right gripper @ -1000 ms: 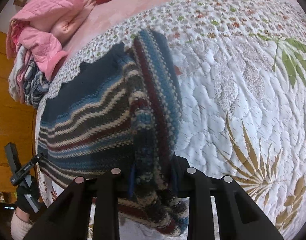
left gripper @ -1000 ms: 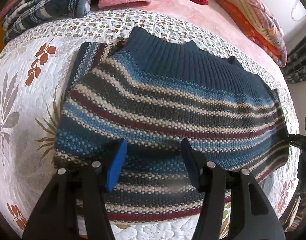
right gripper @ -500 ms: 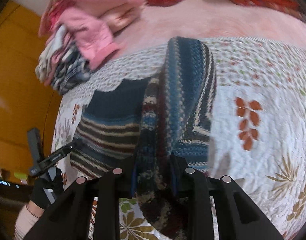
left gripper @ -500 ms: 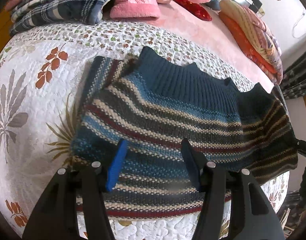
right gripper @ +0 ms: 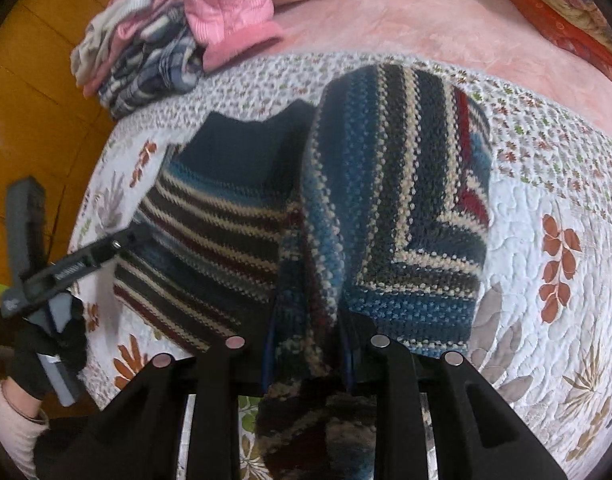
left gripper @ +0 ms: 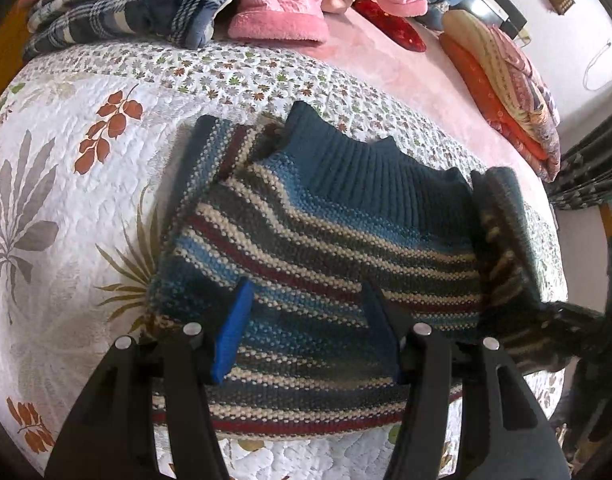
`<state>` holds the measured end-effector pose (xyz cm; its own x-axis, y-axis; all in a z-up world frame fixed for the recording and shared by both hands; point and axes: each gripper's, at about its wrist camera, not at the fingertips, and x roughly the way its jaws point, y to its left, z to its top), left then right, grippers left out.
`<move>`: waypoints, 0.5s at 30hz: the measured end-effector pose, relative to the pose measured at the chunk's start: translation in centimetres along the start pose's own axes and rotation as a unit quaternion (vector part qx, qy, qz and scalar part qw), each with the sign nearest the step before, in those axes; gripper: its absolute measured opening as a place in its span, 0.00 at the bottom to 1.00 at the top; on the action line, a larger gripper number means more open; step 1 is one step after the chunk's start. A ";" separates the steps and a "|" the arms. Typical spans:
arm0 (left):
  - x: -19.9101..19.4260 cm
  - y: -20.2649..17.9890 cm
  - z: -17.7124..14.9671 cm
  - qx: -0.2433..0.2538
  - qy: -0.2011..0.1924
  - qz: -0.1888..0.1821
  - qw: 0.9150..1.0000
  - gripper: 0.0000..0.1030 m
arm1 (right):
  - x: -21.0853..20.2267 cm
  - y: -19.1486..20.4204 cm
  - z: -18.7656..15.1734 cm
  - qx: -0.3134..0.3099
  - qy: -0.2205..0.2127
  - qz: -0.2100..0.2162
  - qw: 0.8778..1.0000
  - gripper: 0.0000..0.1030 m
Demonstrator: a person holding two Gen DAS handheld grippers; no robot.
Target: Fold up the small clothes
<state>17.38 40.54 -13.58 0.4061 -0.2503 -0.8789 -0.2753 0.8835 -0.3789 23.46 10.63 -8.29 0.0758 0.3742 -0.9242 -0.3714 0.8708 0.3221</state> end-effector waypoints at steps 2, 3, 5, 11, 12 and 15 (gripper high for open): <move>-0.1 -0.1 0.1 -0.008 0.000 -0.011 1.000 0.54 | 0.9 0.3 -0.2 -0.004 0.008 -0.003 1.000 0.27; -0.1 -0.3 0.1 -0.011 0.000 -0.015 1.000 0.54 | 1.3 0.5 -0.3 -0.005 0.011 -0.004 1.000 0.30; -0.1 -0.7 0.1 -0.012 0.001 -0.022 1.000 0.54 | 2.0 0.8 -0.4 -0.002 0.016 0.005 1.000 0.35; 0.1 -2.3 -0.1 -0.009 0.010 -0.056 0.998 0.54 | 2.8 1.0 -0.6 0.008 0.013 0.030 0.999 0.53; 0.2 -2.5 -0.1 -0.010 0.012 -0.061 0.998 0.54 | 2.8 0.8 -0.6 0.013 0.012 0.037 0.999 0.54; 0.5 -3.2 -0.1 -0.015 0.018 -0.076 0.997 0.54 | 2.8 0.4 -0.7 0.024 0.006 0.055 0.998 0.59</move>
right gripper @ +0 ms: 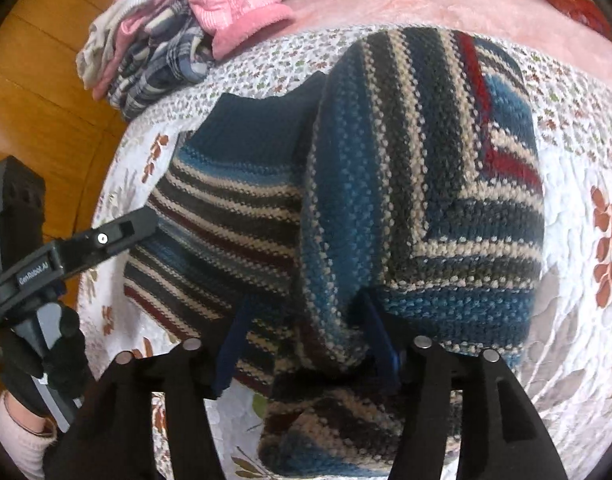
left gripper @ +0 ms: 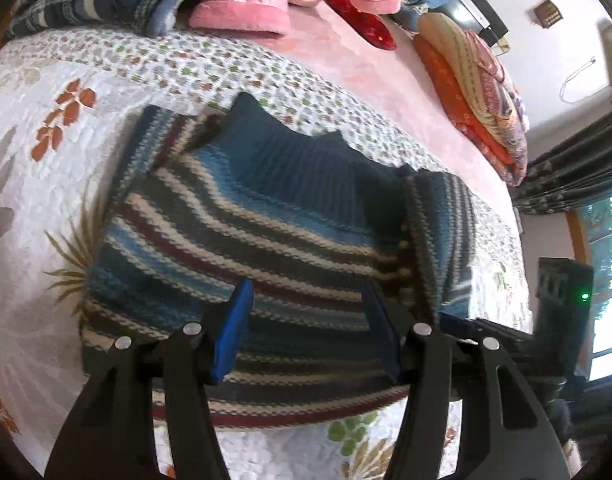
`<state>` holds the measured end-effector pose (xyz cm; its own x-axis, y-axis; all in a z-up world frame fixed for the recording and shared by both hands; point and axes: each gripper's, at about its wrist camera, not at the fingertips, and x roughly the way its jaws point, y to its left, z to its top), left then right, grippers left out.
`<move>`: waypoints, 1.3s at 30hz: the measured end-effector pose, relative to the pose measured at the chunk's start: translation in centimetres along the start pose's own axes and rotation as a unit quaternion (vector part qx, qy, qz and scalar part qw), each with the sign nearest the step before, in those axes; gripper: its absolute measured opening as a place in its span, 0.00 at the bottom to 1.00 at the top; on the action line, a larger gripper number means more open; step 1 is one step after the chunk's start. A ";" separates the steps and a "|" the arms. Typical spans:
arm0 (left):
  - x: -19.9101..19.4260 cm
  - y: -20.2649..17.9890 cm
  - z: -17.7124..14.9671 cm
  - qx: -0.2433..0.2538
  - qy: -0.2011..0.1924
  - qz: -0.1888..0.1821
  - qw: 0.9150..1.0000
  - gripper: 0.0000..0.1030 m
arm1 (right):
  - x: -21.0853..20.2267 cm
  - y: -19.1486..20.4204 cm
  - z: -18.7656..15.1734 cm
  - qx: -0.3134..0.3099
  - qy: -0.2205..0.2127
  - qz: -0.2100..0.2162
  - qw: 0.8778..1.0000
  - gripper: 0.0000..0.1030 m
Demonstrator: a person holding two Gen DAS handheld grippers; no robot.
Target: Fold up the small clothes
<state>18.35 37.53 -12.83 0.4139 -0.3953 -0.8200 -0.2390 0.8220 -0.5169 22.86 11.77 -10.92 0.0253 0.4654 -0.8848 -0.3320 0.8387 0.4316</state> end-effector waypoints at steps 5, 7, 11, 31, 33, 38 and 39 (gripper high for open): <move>0.5 -1.3 0.1 -0.001 0.004 -0.018 1.000 0.55 | -1.8 -0.6 0.1 0.025 -0.010 0.035 0.999 0.61; 0.8 -2.0 0.1 0.002 0.006 -0.027 1.000 0.55 | -3.6 -0.8 0.1 0.033 -0.021 0.054 0.998 0.61; 1.4 -3.1 0.0 0.005 0.012 -0.042 0.999 0.56 | -7.9 -1.9 -0.4 0.046 -0.056 0.063 0.995 0.60; 9.9 -10.5 -0.8 -0.008 0.076 -0.130 0.989 0.59 | -10.5 -15.9 -4.1 0.188 -0.061 -0.018 0.980 0.60; 10.3 -10.6 -0.8 -0.015 0.081 -0.137 0.987 0.59 | -10.6 -16.0 -4.1 0.186 -0.062 -0.017 0.980 0.60; 9.8 -11.0 -0.4 -0.011 0.077 -0.111 0.991 0.59 | -10.1 -16.0 -4.1 0.181 -0.053 -0.025 0.982 0.60; 9.5 -10.9 -0.1 -0.007 0.077 -0.103 0.992 0.60 | -10.1 -16.0 -4.1 0.179 -0.052 -0.025 0.982 0.60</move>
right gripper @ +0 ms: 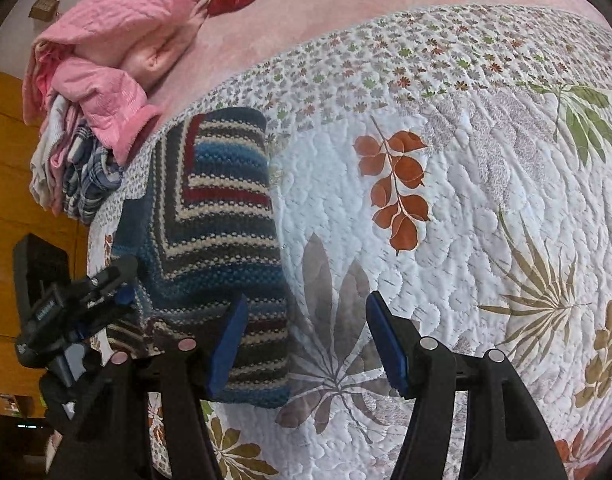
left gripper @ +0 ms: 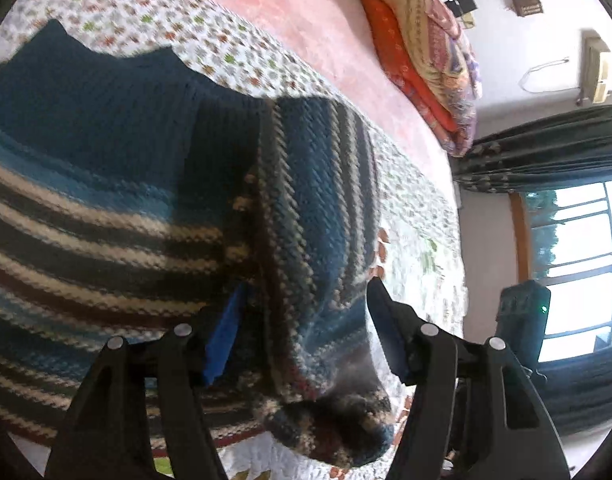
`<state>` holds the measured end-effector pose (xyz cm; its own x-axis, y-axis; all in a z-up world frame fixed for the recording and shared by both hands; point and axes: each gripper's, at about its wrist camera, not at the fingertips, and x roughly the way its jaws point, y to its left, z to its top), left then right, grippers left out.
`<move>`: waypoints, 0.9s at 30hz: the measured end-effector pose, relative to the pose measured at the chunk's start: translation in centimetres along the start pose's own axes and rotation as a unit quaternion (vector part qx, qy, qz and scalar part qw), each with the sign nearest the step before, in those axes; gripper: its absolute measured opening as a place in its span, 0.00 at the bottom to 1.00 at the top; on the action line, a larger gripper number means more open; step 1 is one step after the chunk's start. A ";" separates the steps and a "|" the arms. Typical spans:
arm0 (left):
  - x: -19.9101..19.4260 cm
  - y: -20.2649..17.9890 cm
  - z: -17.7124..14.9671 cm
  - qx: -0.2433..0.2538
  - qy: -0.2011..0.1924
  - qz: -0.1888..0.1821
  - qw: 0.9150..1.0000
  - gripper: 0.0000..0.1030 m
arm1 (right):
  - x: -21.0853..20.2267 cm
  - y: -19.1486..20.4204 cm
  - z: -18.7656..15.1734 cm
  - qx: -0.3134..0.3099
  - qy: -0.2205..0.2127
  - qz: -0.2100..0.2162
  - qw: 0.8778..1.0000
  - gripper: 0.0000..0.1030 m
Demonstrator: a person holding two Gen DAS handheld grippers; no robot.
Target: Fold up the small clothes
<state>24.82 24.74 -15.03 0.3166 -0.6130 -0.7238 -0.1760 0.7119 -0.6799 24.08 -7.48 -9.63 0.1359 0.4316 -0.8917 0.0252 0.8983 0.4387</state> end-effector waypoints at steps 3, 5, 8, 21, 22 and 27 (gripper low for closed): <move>-0.6 0.4 0.6 0.005 -0.001 0.023 1.000 0.62 | -0.2 0.2 0.0 -0.003 -0.002 0.000 1.000 0.60; -0.5 1.2 0.8 -0.005 0.005 0.027 1.000 0.62 | -0.4 0.1 -0.1 0.000 -0.003 0.001 1.000 0.60; 0.2 2.5 0.7 -0.033 0.019 -0.007 0.999 0.62 | -0.2 0.1 -0.1 -0.001 -0.001 -0.001 1.000 0.60; 3.3 -0.8 -1.4 -0.002 0.067 -0.050 0.996 0.61 | 0.7 0.0 0.0 -0.008 0.008 -0.012 1.000 0.61; 3.5 -0.6 -1.5 -0.004 0.068 -0.044 0.997 0.57 | 0.7 0.0 -0.1 -0.008 0.008 -0.013 1.000 0.61; 3.4 0.6 -2.1 0.005 0.061 -0.034 0.998 0.26 | 0.8 0.1 -0.2 -0.010 0.010 -0.014 1.000 0.61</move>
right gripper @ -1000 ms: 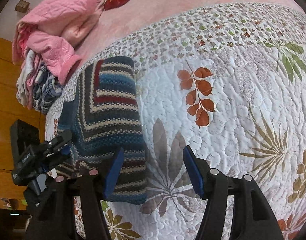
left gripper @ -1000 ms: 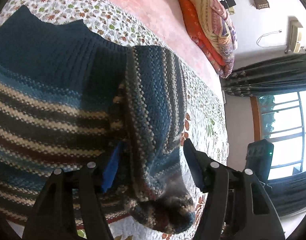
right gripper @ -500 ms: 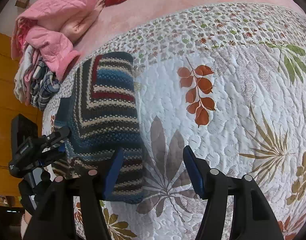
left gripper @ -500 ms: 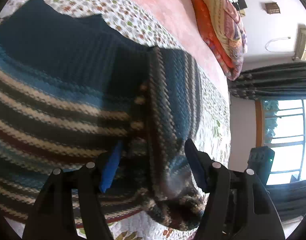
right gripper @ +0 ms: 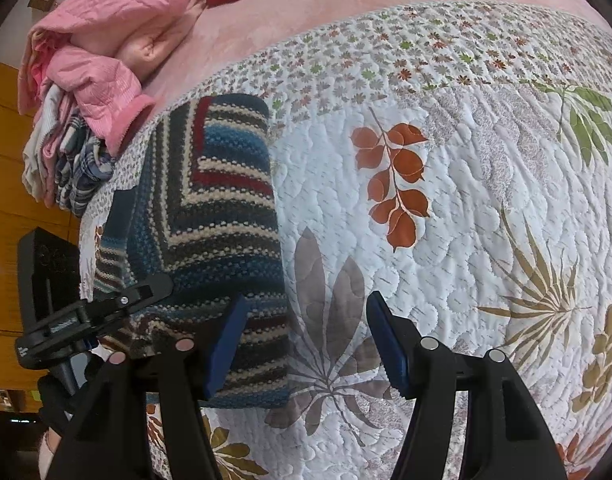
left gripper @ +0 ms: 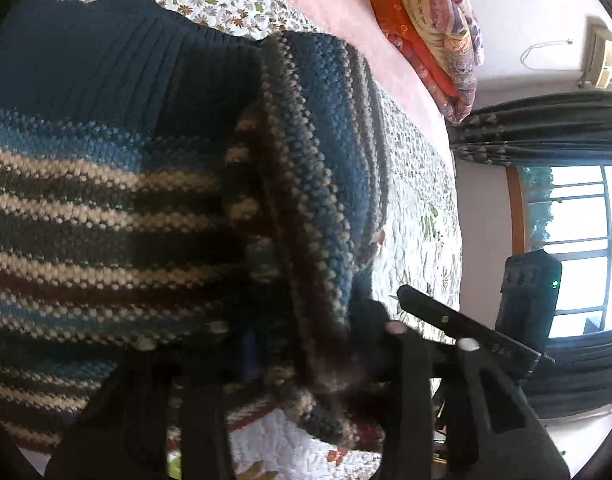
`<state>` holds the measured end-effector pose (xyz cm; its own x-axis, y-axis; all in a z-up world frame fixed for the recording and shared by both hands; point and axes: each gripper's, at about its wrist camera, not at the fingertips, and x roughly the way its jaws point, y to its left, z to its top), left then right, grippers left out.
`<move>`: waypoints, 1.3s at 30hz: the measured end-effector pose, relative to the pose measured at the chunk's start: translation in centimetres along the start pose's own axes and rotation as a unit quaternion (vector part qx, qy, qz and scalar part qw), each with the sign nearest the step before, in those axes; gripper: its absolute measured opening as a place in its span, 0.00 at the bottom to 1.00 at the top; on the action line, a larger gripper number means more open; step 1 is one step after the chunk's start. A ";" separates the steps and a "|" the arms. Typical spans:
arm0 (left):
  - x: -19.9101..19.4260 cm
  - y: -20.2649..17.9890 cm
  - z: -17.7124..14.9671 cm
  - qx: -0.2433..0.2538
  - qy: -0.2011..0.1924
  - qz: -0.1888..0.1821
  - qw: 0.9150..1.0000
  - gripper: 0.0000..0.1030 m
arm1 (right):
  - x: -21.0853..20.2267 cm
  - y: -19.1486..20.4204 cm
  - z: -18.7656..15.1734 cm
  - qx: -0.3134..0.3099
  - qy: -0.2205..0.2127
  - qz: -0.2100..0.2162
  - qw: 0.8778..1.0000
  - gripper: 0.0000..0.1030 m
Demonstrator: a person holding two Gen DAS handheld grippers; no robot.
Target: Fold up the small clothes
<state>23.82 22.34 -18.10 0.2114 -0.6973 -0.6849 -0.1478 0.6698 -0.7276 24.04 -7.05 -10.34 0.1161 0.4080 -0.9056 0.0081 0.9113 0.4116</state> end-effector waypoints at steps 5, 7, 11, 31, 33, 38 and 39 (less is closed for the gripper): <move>-2.2 -1.2 -0.1 0.024 -0.036 -0.009 0.999 0.21 | -0.1 0.0 0.3 0.002 -0.003 0.003 1.000 0.61; -3.5 -1.9 -0.1 0.037 -0.052 -0.013 0.998 0.20 | -0.2 0.1 0.4 0.002 -0.006 0.008 1.000 0.61; -6.4 -1.9 0.0 0.039 -0.072 -0.020 0.996 0.20 | -0.3 0.9 0.5 -0.004 -0.007 0.021 1.000 0.61; -23.2 10.2 -1.5 -0.046 -0.173 0.000 0.984 0.18 | 4.3 11.3 -0.9 -0.056 0.034 0.120 0.991 0.66; -24.6 12.0 -1.7 -0.053 -0.182 0.001 0.982 0.18 | 5.1 12.2 -1.3 -0.063 0.044 0.118 0.990 0.66; -27.0 14.5 -2.1 -0.063 -0.201 -0.002 0.978 0.18 | 7.4 13.6 -2.3 -0.067 0.071 0.128 0.987 0.66; -27.3 15.2 -2.2 -0.063 -0.201 0.002 0.978 0.18 | 7.8 13.8 -2.5 -0.069 0.075 0.127 0.987 0.66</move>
<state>13.71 50.99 -10.54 0.5688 -0.5221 -0.6355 -0.2621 0.6173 -0.7418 22.56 8.89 -11.99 -0.0505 0.6181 -0.7845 -0.1388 0.7735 0.6184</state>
